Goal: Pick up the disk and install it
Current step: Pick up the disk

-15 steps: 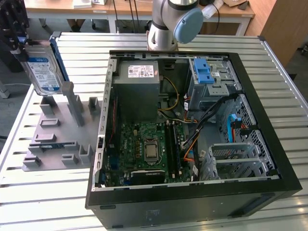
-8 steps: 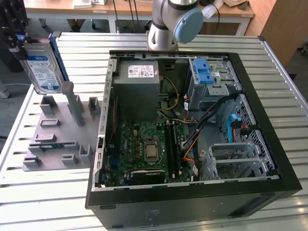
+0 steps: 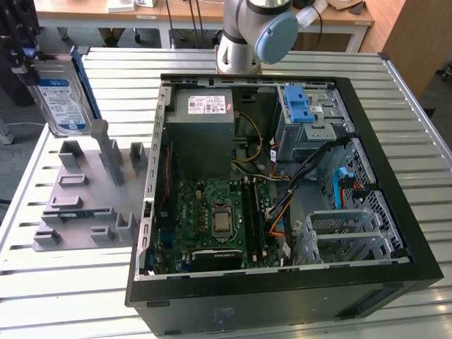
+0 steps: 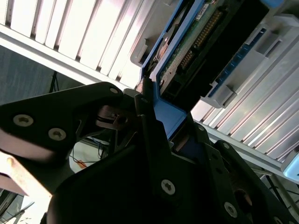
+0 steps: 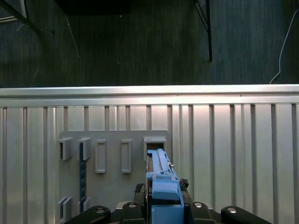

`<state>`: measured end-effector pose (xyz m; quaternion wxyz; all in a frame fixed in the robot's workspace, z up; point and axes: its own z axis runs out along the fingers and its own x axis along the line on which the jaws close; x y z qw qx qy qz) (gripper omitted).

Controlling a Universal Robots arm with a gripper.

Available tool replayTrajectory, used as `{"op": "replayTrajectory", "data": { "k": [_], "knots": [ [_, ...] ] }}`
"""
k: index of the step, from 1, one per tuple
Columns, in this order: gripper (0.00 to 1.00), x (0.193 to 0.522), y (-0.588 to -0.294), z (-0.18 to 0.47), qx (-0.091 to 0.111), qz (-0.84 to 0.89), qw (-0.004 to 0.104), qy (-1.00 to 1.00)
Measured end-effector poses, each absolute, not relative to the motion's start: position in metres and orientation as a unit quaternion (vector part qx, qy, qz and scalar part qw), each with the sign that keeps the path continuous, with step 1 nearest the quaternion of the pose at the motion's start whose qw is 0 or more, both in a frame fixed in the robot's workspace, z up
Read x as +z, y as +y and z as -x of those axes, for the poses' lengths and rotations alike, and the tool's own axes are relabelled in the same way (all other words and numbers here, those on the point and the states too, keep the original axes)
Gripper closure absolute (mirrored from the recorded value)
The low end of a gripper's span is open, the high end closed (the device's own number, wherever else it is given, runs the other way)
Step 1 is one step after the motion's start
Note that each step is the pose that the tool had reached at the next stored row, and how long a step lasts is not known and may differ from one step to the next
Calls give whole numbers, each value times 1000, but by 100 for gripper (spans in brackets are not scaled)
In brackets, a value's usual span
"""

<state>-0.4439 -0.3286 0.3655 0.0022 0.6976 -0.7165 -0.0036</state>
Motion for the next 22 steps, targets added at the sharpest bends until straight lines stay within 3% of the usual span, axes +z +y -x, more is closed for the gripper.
{"op": "replayTrajectory", "data": {
  "k": [22],
  "knots": [
    [64,380,-329,444,-4,-698,2,-717]
  ]
}}
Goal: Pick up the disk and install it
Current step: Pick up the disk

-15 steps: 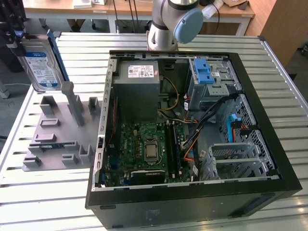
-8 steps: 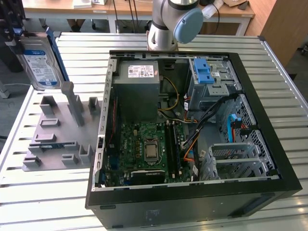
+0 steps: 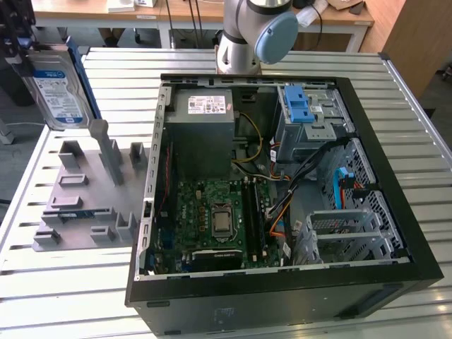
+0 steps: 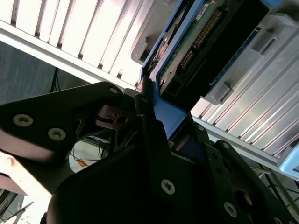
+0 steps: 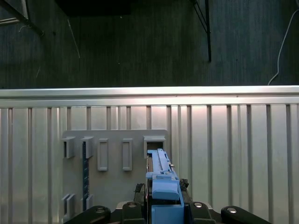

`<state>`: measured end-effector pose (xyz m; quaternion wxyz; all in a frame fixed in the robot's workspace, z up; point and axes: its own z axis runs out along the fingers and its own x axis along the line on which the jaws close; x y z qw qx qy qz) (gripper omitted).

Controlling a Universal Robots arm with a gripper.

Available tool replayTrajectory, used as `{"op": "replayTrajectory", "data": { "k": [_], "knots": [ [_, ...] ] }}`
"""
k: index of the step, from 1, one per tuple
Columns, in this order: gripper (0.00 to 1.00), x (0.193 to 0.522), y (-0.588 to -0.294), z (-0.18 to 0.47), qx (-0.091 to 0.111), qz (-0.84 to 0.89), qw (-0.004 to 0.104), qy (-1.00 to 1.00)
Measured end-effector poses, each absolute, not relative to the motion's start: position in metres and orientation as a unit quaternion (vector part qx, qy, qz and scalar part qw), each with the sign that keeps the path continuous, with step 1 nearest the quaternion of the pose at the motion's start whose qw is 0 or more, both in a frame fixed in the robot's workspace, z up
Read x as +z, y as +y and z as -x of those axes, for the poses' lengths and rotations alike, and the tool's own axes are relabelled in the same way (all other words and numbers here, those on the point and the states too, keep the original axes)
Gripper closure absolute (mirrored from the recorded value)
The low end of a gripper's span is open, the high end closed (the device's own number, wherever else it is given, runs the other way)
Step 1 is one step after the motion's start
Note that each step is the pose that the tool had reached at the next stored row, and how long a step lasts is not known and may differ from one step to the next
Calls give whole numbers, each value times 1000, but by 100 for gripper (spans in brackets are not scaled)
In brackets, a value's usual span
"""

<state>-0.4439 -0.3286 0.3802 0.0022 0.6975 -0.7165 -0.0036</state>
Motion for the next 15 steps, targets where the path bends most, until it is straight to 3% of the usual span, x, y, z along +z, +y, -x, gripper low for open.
{"op": "replayTrajectory", "data": {
  "k": [15],
  "knots": [
    [64,391,-329,444,-4,-698,2,-717]
  ]
}}
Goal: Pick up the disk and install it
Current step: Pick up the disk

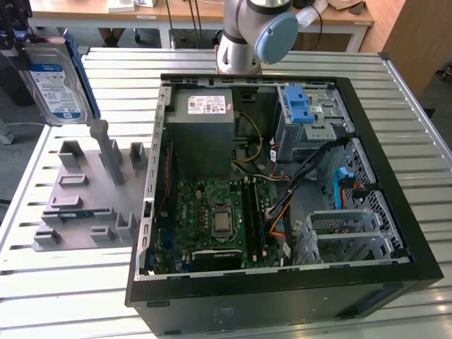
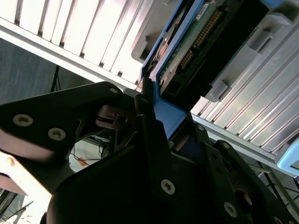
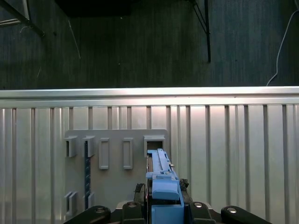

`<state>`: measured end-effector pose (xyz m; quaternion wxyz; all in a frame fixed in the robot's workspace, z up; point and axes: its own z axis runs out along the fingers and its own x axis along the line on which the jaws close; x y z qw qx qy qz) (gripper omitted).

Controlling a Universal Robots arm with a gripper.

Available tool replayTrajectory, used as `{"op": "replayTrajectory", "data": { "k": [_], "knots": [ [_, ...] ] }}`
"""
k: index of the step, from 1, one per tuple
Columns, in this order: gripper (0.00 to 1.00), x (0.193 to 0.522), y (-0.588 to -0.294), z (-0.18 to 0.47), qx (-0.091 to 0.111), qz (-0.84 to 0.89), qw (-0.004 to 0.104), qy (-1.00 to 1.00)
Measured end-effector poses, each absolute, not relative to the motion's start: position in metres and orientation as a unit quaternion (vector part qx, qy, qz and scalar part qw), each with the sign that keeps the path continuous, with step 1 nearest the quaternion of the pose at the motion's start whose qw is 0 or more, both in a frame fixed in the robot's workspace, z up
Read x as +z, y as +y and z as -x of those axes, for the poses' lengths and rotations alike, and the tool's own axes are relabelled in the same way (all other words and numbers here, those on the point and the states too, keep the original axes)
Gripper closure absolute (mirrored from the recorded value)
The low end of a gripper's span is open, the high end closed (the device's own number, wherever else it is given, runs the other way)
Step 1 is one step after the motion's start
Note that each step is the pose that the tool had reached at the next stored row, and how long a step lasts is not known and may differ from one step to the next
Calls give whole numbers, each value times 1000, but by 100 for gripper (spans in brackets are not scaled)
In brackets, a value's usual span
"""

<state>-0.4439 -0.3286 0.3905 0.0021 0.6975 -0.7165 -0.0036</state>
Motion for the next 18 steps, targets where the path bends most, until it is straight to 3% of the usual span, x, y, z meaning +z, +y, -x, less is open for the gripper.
{"op": "replayTrajectory", "data": {
  "k": [18],
  "knots": [
    [64,404,-329,444,-4,-698,2,-717]
  ]
}}
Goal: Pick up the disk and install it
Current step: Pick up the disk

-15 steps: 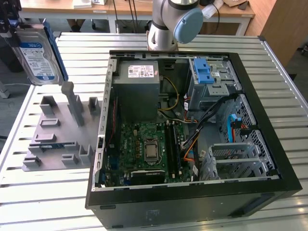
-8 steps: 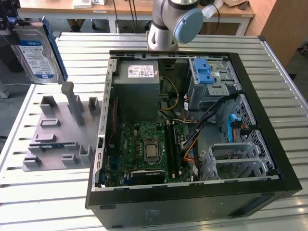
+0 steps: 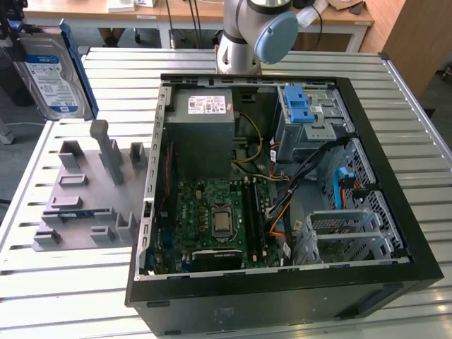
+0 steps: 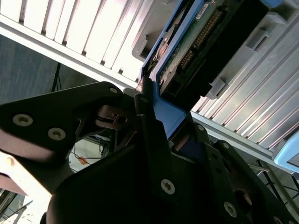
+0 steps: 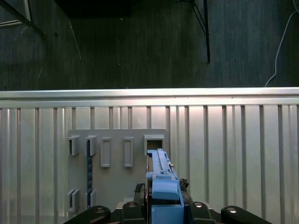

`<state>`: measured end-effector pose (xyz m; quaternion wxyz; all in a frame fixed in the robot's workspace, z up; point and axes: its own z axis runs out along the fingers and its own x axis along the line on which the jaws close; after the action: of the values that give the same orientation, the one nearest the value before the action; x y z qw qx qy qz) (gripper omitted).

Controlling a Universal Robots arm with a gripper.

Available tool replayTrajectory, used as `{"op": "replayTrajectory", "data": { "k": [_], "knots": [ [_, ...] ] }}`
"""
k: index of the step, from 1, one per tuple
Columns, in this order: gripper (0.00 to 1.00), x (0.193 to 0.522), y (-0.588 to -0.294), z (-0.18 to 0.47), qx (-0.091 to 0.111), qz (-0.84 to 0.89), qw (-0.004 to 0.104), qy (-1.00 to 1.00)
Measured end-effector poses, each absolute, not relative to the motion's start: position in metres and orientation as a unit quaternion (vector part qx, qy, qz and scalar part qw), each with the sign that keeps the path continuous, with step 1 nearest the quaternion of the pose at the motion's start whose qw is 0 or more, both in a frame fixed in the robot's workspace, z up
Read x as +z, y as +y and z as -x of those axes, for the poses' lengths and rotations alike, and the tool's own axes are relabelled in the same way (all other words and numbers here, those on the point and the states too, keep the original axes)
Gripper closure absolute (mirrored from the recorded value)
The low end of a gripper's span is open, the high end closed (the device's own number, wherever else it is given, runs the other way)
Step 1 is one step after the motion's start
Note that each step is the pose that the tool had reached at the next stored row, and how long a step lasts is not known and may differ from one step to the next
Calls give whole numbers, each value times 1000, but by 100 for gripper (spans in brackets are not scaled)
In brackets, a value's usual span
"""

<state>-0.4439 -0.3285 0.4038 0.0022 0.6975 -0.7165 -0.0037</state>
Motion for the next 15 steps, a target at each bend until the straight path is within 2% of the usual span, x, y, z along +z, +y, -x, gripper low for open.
{"op": "replayTrajectory", "data": {
  "k": [15],
  "knots": [
    [64,415,-329,444,-4,-698,2,-717]
  ]
}}
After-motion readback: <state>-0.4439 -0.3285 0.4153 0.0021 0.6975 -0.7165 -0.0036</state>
